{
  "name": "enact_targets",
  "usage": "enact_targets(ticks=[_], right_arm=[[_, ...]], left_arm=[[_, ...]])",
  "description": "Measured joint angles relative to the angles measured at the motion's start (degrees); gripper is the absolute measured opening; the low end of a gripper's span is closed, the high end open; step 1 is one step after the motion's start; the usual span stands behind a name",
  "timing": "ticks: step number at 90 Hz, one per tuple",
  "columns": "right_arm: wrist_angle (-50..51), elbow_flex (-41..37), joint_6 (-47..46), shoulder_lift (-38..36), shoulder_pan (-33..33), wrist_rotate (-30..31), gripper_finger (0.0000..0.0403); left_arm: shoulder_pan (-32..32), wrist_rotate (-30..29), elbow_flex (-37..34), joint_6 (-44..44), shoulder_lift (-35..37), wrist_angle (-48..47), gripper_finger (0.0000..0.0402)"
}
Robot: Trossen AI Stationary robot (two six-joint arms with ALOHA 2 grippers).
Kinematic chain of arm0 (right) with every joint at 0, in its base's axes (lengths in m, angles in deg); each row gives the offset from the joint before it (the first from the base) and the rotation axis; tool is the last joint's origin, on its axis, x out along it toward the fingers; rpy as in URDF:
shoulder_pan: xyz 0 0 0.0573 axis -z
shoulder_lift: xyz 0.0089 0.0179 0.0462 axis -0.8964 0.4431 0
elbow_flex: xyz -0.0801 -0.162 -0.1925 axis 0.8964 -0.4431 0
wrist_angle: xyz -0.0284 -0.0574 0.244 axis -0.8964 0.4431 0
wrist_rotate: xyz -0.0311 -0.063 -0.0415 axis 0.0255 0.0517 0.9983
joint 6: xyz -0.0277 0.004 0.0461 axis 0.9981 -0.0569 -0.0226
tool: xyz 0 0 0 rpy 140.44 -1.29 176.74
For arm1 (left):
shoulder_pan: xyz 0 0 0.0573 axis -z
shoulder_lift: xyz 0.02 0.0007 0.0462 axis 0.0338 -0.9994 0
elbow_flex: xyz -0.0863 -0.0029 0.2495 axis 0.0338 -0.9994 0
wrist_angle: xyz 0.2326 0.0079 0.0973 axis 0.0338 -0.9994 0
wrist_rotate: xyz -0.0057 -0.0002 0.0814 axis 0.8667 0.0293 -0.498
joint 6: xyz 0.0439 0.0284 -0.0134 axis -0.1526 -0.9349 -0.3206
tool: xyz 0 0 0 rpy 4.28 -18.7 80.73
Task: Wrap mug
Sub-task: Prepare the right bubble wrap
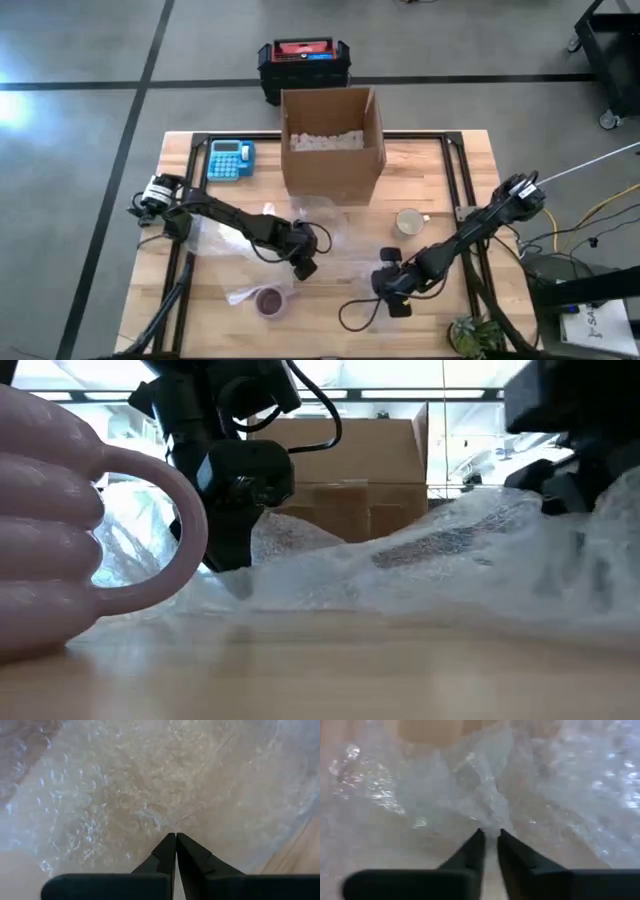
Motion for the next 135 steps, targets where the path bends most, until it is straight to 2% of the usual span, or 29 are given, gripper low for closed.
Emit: enact_targets(ticks=[19,32,46,59,76,83,91,108,127,135], right_arm=[[19.8,10.0,5.7,-6.2,-2.8,0.6,0.0003],[29.1,17.0,10.1,-10.8,-6.0,1.0,0.0002],[29.7,20.0,11.1,-15.7,-8.9,3.4,0.0001],[28.3,19.4,9.5,-18.0,-11.8,7.0,0.0001],[17.2,14.9,5.6,-14.1,-15.8,-0.7,0.0000],[18.5,13.5,2.7,-11.0,-17.5,-2.8,0.0000],[24.6,12.8,0.8,-7.1,-19.0,-4.2,0.0000],[33.5,16.9,5.9,-1.7,-19.5,-2.0,0.0000],[34.0,23.3,14.2,-1.5,-16.9,6.6,0.0000],[33.8,24.3,14.5,-2.1,-15.9,9.4,0.0000]], left_arm=[[0.0,0.0,0.0,0.1,0.3,-1.5,0.0000],[0.5,-0.2,0.0,0.4,2.8,-3.6,0.0000],[1.0,-2.2,0.0,0.5,6.0,-6.1,0.0000],[1.1,-2.6,0.0,0.5,8.9,-8.7,0.0000],[1.3,-7.2,0.0,1.5,11.8,-15.2,0.0000],[1.2,-8.0,-0.1,2.0,11.9,-16.2,0.0000],[1.2,-8.1,-0.3,2.0,11.8,-16.0,0.0000],[1.3,-8.0,0.8,1.2,11.9,-9.7,0.0000],[1.7,-7.1,2.0,-5.0,11.2,11.2,0.0000],[1.8,-6.6,1.8,-6.2,8.2,15.4,0.0000]])
